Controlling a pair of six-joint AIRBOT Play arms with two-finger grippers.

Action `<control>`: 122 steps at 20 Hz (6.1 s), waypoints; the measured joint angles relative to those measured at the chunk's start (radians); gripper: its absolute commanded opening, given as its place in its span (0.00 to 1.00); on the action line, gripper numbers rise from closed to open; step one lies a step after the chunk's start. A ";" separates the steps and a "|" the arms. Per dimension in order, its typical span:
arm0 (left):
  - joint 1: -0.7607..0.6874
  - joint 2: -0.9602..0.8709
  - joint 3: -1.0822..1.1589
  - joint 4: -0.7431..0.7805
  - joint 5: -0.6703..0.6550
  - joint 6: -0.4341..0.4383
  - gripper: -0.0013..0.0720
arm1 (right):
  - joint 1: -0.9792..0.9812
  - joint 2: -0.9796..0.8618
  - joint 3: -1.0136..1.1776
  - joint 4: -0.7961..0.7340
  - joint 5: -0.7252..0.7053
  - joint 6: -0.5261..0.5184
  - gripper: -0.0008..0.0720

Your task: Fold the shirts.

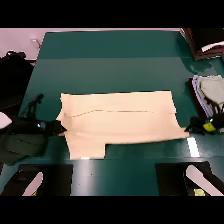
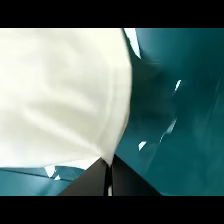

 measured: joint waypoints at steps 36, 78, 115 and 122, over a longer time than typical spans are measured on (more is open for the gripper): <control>-0.414 -0.894 0.685 -0.042 0.419 0.001 0.05 | 0.218 -0.640 0.564 0.431 -0.105 -0.155 0.04; -0.130 -0.615 1.060 0.224 0.188 -0.026 0.05 | 0.763 -0.705 0.707 0.371 -0.304 0.053 0.84; -0.392 -0.615 1.015 0.168 0.258 -0.003 0.05 | -0.106 -0.663 1.218 0.180 -0.332 0.116 0.04; -0.392 -0.615 1.015 0.171 0.257 0.000 0.05 | -0.161 -0.516 1.218 0.201 -0.332 0.071 0.04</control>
